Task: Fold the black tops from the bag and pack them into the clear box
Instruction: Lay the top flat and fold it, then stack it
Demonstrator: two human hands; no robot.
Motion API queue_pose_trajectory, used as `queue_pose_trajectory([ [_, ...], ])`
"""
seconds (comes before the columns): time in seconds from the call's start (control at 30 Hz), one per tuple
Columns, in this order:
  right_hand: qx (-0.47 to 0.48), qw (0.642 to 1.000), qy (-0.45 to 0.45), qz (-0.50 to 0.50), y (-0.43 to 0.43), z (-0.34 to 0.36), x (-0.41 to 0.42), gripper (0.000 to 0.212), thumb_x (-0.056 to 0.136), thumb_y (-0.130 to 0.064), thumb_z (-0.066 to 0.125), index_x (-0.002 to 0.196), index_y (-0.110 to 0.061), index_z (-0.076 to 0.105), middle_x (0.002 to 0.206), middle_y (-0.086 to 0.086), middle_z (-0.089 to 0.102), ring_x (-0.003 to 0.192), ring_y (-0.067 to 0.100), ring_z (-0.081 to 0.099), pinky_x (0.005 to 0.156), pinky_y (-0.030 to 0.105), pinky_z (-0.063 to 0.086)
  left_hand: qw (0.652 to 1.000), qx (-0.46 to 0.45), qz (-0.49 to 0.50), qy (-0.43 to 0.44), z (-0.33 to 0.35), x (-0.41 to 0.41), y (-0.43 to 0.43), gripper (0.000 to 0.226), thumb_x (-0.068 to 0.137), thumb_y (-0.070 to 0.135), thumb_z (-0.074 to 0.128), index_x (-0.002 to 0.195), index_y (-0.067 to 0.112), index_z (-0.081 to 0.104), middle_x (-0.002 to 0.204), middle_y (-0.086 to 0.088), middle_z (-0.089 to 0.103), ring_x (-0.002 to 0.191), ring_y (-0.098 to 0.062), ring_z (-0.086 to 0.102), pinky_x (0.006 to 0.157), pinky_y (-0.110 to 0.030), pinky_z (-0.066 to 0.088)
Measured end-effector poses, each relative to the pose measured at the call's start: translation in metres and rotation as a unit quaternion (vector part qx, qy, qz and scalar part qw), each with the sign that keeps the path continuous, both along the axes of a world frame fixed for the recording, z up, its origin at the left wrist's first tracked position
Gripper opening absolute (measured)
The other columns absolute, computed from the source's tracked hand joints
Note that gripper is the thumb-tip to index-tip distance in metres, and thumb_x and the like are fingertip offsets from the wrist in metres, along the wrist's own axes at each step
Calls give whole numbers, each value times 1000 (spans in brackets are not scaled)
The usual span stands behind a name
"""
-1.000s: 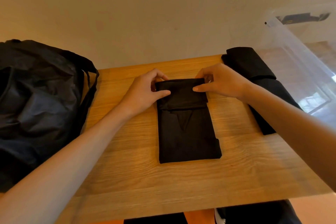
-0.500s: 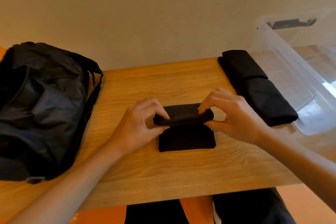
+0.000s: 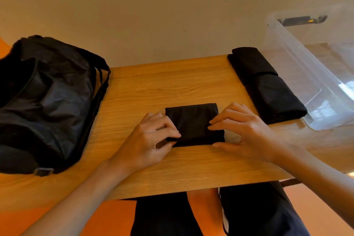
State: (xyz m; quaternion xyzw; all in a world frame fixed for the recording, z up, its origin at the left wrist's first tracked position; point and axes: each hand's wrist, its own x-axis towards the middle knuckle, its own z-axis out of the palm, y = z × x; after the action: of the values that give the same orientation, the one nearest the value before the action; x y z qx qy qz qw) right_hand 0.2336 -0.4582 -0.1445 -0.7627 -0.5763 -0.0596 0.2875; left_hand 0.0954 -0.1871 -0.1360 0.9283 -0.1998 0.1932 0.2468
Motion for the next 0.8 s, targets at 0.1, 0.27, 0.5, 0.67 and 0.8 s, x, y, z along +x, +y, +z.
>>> queue_pose_trajectory([
  [0.1, 26, 999, -26, -7, -3, -2, -5, 31, 92, -42, 75, 112, -18, 78, 120, -4, 68, 109, 18, 60, 87, 40, 50, 999, -43, 6, 16, 0, -6, -2, 18, 82, 10, 68, 98, 11, 75, 97, 2, 65, 90, -16, 59, 80, -36, 42],
  [0.27, 178, 979, -24, -101, 28, 20, -14, 20, 97, -19, 66, 90, -7, 79, 103, 4, 73, 94, 24, 64, 78, 44, 49, 965, -213, 145, 39, 20, 16, -28, 32, 97, 22, 55, 125, 9, 65, 128, -2, 62, 127, -16, 55, 105, -35, 45],
  [0.5, -216, 963, 25, -157, 63, 9, -18, 75, 101, -64, 8, 164, -23, 7, 171, -1, 5, 156, 10, -8, 125, 29, -6, 951, 156, 146, 224, -3, 31, -41, 91, 95, 74, 20, 163, 22, -10, 168, 8, -24, 152, -5, -26, 128, -35, -6],
  [0.67, -228, 957, 29, -175, 51, 1, -24, 84, 95, -71, 7, 164, -23, 6, 170, -2, 1, 155, 8, -12, 122, 26, -9, 949, 172, 141, 225, -13, 23, -29, 95, 90, 82, 14, 163, 24, -6, 169, 6, -22, 151, -6, -28, 128, -36, -8],
  [0.8, -227, 954, 51, -189, 31, -1, -21, 87, 90, -79, 9, 162, -30, 2, 171, -5, -2, 155, 8, -10, 124, 29, -1, 951, 164, 142, 219, -7, 8, -9, 88, 92, 80, 9, 162, 30, -9, 168, 6, -25, 152, -8, -28, 129, -39, -4],
])
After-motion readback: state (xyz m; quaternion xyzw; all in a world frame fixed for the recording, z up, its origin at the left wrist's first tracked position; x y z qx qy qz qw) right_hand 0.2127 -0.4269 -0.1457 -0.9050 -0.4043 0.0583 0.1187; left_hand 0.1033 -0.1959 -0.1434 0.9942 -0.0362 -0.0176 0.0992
